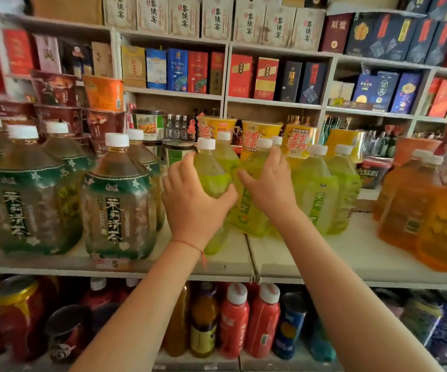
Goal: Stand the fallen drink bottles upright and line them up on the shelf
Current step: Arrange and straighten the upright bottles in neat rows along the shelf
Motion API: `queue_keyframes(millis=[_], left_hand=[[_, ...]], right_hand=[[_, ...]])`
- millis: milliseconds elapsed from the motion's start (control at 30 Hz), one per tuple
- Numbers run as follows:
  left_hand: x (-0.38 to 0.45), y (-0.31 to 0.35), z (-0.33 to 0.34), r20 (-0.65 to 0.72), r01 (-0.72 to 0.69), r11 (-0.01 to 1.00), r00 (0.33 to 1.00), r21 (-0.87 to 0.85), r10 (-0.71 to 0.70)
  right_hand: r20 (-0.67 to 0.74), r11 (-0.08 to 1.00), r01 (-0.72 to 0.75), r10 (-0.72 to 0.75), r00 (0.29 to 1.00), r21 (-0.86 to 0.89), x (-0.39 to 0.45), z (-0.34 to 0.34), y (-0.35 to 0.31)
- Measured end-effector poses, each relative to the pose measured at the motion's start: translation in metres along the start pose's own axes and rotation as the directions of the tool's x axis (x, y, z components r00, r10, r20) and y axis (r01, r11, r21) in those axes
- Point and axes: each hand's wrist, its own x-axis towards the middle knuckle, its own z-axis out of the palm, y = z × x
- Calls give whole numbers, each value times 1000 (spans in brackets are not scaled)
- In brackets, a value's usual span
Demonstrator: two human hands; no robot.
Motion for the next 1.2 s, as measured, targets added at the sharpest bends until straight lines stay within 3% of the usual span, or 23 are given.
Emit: queue_keyframes(millis=[100, 367, 633, 900, 1000, 1133, 1200], left_hand=[[-1, -1, 5, -50, 7, 999, 999, 36, -5], [-4, 6, 18, -129, 62, 990, 991, 125, -46], [-4, 8, 27, -214, 106, 981, 974, 164, -70], [-5, 9, 30, -193, 113, 974, 978, 195, -75], [-5, 9, 32, -190, 120, 970, 979, 212, -80], [-5, 12, 31, -184, 127, 968, 979, 214, -88], [-6, 13, 29, -169, 118, 973, 982, 197, -85]], right_hand=[[-5, 995, 42, -43, 999, -93, 7, 7, 6], [149, 983, 55, -81, 986, 174, 6, -2, 24], [211, 964, 157, -203, 956, 214, -14, -45, 42], [265, 961, 219, -258, 929, 170, -29, -81, 50], [196, 966, 245, -256, 946, 80, -36, -76, 42], [-80, 969, 234, -241, 967, -84, -47, -53, 24], [-152, 975, 199, -212, 965, -95, -43, -43, 19]])
